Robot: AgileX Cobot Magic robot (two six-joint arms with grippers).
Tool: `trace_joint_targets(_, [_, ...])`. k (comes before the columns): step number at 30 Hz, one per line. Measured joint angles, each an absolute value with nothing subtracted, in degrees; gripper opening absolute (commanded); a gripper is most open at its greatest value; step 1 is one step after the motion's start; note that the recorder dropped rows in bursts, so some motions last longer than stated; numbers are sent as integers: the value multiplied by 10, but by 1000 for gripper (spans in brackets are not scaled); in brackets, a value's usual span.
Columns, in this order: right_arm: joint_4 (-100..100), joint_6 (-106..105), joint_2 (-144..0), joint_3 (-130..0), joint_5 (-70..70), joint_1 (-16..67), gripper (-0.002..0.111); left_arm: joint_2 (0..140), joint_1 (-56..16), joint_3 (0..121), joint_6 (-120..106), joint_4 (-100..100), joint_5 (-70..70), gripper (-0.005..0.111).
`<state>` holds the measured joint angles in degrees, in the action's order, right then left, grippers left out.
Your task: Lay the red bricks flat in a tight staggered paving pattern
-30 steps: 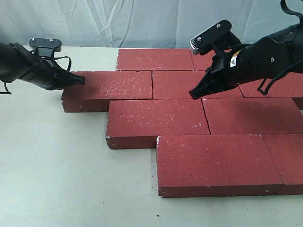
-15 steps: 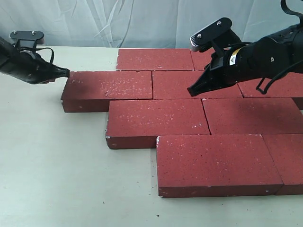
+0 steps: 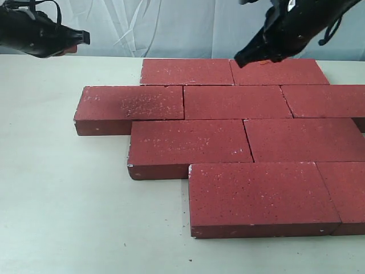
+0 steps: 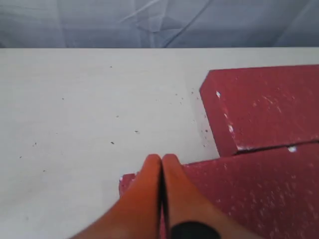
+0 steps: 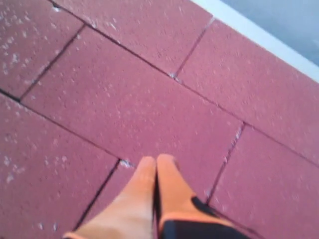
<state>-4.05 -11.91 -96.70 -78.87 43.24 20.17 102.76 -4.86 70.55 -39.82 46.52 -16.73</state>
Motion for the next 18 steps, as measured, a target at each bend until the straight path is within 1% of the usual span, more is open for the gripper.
trace_joint_targets(4, [-51, -119, -950, -802, 533, 156, -1, 979, -46, 705, -353, 364, -242, 0])
trace_joint_targets(8, [-55, -119, -921, -798, 577, 105, -1, 917, -36, 705, -255, 235, -307, 0])
trace_joint_targets(13, [-57, -105, -849, -749, 549, 55, -1, 837, -29, 705, -150, 81, -372, 0])
trace_joint_targets(18, [-57, -88, -751, -654, 447, 28, -1, 754, -29, 670, -118, 72, -346, 0])
